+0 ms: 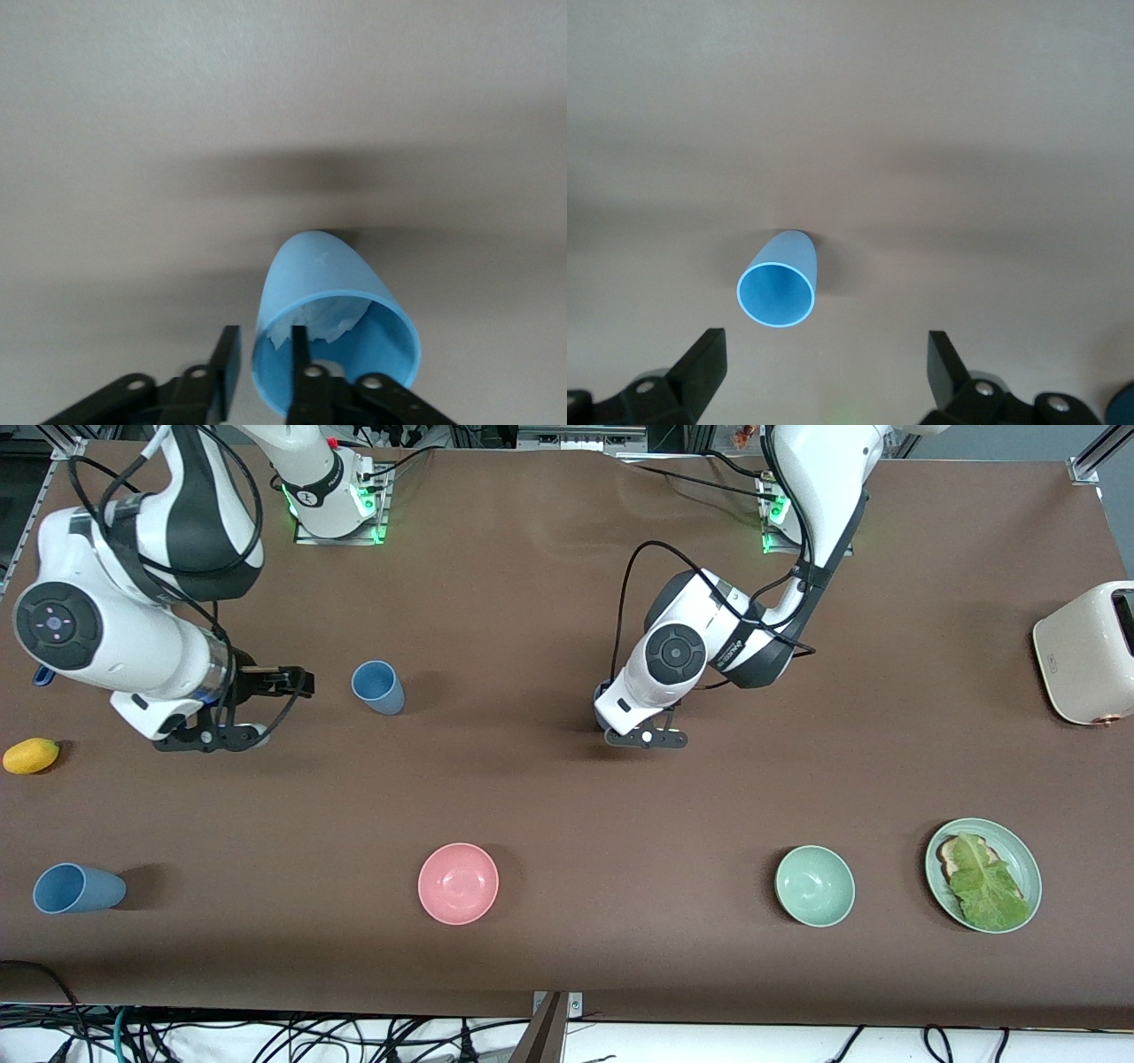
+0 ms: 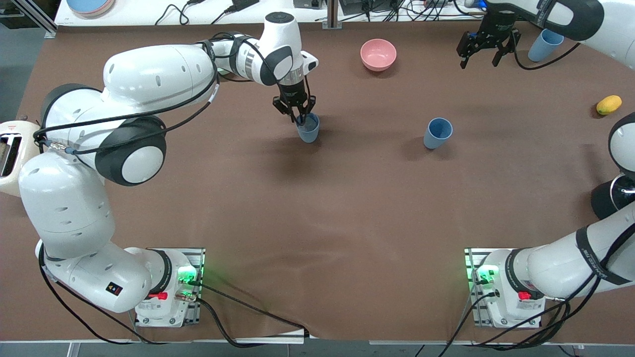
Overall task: Stack blue cups with both arms
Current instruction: 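Carry the tissue cup with the left gripper to the table middle, then release the cup and raise the left gripper while the right gripper approaches cup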
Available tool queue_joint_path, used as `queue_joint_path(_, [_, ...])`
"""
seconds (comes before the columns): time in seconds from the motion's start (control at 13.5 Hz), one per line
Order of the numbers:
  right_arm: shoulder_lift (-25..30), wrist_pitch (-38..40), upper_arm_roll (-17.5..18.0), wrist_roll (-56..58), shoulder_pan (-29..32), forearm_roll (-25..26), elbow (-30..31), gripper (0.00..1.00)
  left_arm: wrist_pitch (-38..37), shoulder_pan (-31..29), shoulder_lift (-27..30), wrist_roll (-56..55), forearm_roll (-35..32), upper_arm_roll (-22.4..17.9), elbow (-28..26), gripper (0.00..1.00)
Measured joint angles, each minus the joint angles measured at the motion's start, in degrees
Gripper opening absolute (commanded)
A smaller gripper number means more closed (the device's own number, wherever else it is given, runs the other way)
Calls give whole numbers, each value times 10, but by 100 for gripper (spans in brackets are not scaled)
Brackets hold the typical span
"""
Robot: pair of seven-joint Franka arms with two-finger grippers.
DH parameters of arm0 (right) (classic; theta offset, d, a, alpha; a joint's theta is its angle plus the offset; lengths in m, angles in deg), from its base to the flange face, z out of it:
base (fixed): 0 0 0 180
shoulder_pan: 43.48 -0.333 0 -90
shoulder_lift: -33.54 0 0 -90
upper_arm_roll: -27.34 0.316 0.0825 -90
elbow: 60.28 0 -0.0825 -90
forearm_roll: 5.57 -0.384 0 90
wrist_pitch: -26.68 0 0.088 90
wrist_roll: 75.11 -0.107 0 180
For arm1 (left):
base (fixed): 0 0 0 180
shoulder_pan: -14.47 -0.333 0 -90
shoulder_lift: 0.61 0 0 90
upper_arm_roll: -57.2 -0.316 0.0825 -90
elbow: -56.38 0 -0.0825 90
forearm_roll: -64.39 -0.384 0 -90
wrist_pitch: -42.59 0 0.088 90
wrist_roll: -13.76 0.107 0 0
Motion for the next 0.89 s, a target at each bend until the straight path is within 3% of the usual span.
queue_joint_path(0.15, [7, -22, 1, 0, 0, 0, 25, 100, -42, -7, 15, 0, 0, -7, 16, 100])
queue_joint_path(0.52, [32, -52, 1, 0, 1, 0, 77, 100, -252, -82, 72, 63, -50, -12, 117, 100])
queue_joint_path(0.89, [38, -55, 1, 0, 1, 0, 90, 100, -295, -159, 85, 156, -60, -14, 149, 100])
